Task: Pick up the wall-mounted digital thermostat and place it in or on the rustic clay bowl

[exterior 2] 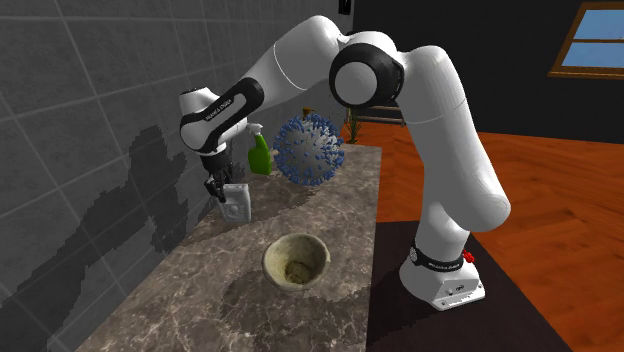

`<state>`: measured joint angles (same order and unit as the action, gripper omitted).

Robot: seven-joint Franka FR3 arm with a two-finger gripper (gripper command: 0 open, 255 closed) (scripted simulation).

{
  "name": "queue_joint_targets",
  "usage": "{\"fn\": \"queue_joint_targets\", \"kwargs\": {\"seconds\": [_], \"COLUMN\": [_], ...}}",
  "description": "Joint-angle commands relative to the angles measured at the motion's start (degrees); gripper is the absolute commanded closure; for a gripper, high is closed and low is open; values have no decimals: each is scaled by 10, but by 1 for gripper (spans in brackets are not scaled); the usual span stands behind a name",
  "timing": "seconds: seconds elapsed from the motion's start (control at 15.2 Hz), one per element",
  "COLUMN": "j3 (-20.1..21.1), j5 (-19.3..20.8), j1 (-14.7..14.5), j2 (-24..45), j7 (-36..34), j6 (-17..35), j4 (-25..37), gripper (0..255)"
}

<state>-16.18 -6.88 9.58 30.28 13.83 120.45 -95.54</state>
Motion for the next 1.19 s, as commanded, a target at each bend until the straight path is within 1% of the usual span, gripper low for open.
{"fn": "queue_joint_targets", "kwargs": {"seconds": [0.0,0.33,1.12], "j3": [0,0,-7], "j5": [0,0,13], "j1": [0,0,-4], "j2": [0,0,-40], "j7": [0,0,-6], "j6": [0,0,-74], "j4": [0,0,35], "gripper": [255,255,255]}}
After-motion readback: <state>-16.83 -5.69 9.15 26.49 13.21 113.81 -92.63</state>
